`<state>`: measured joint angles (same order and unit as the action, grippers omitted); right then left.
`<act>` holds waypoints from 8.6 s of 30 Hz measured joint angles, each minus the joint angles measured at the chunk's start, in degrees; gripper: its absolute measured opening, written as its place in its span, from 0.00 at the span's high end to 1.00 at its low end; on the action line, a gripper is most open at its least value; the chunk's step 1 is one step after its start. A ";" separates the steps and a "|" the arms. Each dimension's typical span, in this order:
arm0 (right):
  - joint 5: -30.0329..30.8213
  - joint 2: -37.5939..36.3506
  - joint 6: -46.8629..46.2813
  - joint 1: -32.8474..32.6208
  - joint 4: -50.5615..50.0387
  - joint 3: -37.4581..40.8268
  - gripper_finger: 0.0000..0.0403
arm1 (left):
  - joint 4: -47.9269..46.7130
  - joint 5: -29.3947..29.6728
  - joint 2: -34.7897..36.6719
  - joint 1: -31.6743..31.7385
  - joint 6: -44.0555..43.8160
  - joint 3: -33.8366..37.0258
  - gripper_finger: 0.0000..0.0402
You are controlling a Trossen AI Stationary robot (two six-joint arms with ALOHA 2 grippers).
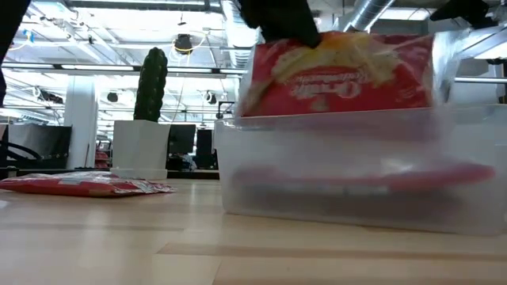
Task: Sort popcorn bags into baskets
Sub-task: Put the red popcorn bag into the transparent bin
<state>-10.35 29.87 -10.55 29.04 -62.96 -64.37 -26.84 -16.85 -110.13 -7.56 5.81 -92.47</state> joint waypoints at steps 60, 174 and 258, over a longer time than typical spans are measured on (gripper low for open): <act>-0.02 0.01 0.64 -0.02 0.02 0.01 0.35 | -8.87 26.26 34.46 -3.79 -34.82 44.17 0.61; 0.17 0.00 0.46 0.00 0.00 0.01 0.35 | -13.70 16.87 -11.37 5.79 -12.41 -17.18 0.67; 0.39 0.02 2.01 -0.01 0.02 0.01 0.35 | 27.00 33.44 35.71 11.92 -75.42 65.37 1.00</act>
<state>-9.96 29.89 -8.54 29.02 -62.94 -64.37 0.16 16.59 -74.42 4.36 -69.61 -27.10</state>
